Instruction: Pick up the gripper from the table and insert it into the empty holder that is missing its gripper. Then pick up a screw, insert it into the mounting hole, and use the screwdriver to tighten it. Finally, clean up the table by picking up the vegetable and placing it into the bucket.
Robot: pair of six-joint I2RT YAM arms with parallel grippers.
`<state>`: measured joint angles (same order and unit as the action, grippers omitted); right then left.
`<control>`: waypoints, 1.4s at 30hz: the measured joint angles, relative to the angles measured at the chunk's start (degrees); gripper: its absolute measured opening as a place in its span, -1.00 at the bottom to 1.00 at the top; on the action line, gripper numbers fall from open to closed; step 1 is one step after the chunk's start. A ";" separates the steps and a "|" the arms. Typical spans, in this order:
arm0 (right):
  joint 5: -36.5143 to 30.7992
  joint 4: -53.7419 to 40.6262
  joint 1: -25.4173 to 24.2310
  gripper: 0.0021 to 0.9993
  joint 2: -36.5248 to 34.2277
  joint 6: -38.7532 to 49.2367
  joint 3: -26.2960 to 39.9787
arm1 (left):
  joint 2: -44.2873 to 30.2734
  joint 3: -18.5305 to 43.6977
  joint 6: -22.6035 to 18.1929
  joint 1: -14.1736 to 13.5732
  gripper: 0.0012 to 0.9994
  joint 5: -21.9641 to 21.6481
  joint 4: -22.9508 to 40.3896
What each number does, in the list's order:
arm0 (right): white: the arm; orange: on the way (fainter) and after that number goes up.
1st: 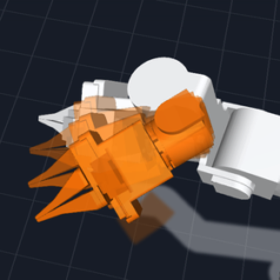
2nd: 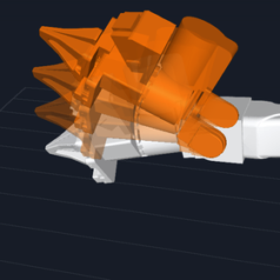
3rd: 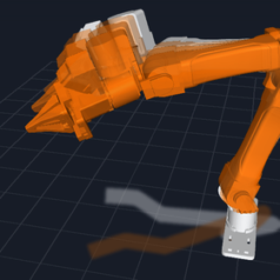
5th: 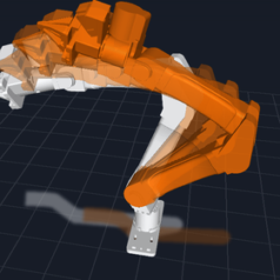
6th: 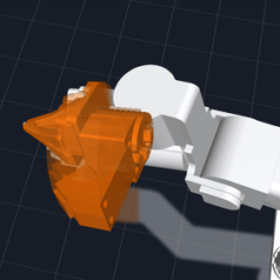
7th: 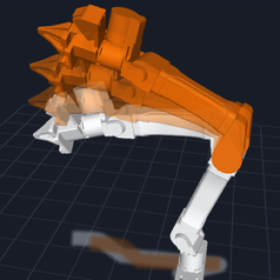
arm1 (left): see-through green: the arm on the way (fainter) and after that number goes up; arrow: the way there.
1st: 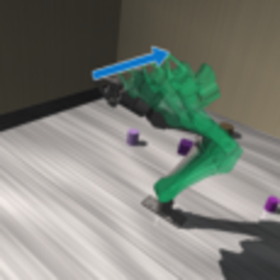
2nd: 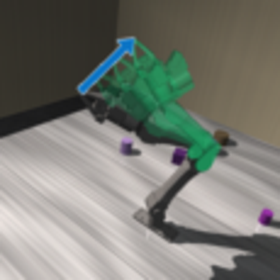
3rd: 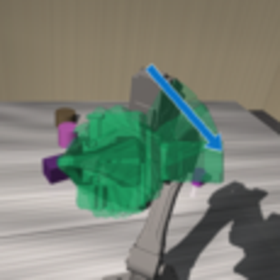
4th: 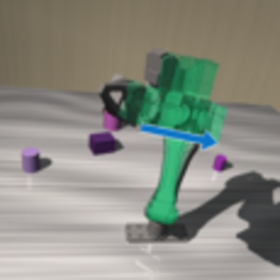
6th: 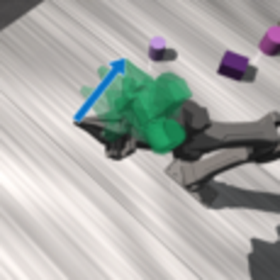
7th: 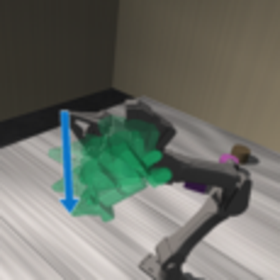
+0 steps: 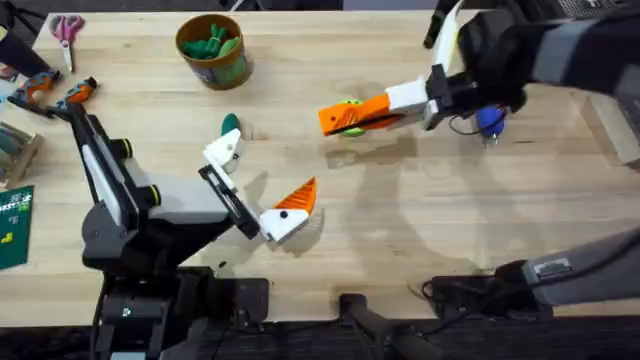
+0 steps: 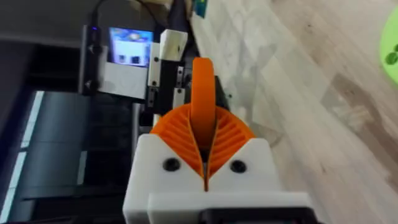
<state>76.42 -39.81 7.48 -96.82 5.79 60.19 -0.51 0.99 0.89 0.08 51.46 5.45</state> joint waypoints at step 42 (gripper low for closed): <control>9.67 33.22 20.48 -0.98 -6.33 -34.98 -0.58 | 0.00 0.00 -1.36 0.00 0.97 6.94 0.94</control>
<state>86.09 -6.59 27.95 -103.15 -29.19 59.61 -0.51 0.99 -0.47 0.08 58.40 6.39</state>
